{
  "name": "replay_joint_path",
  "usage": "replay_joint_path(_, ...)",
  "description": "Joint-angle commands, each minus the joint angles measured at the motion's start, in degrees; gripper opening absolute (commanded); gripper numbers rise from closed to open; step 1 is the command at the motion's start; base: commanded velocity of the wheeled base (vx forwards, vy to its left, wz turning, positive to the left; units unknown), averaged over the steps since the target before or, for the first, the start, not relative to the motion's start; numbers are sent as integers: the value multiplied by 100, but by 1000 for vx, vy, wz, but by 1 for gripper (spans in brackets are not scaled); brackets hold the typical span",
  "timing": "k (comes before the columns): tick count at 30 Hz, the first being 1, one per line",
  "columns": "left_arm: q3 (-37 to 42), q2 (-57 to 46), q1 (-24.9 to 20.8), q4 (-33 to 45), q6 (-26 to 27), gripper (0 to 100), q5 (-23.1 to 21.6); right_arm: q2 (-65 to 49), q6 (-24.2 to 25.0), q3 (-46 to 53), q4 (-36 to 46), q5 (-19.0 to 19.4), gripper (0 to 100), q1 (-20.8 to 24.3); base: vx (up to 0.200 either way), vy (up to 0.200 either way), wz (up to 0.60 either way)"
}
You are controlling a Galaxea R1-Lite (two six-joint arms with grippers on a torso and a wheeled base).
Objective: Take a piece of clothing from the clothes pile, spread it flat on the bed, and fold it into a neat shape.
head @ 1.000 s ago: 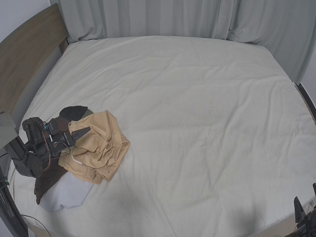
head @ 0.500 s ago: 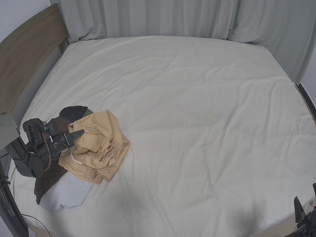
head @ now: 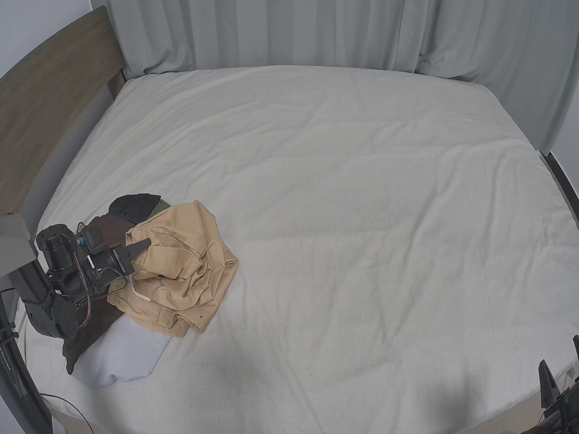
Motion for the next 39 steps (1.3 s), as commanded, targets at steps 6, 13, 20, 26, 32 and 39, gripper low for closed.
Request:
replay_joint_path(6,905,-152,-58,-801,-36,0,-58,-93,3,101,-4,1,100,1,0,0,0)
replay_joint_path(13,1142,-714,-357,-801,-124,0,-58,-93,-6,101,-4,1,100,1,0,0,0)
replay_joint_path(20,1213,-864,-611,-801,-36,0,-5,-93,3,101,-4,1,100,1,0,0,0)
replay_joint_path(26,1169,-1066,-787,-801,-36,0,-40,-93,3,101,-4,1,100,1,0,0,0)
replay_joint_path(32,1292,-1233,-919,-792,-71,0,21,-93,3,101,-4,1,100,1,0,0,0)
replay_joint_path(39,1476,-1286,-1165,-801,-528,0,636,-93,3,101,-4,1,100,1,0,0,0)
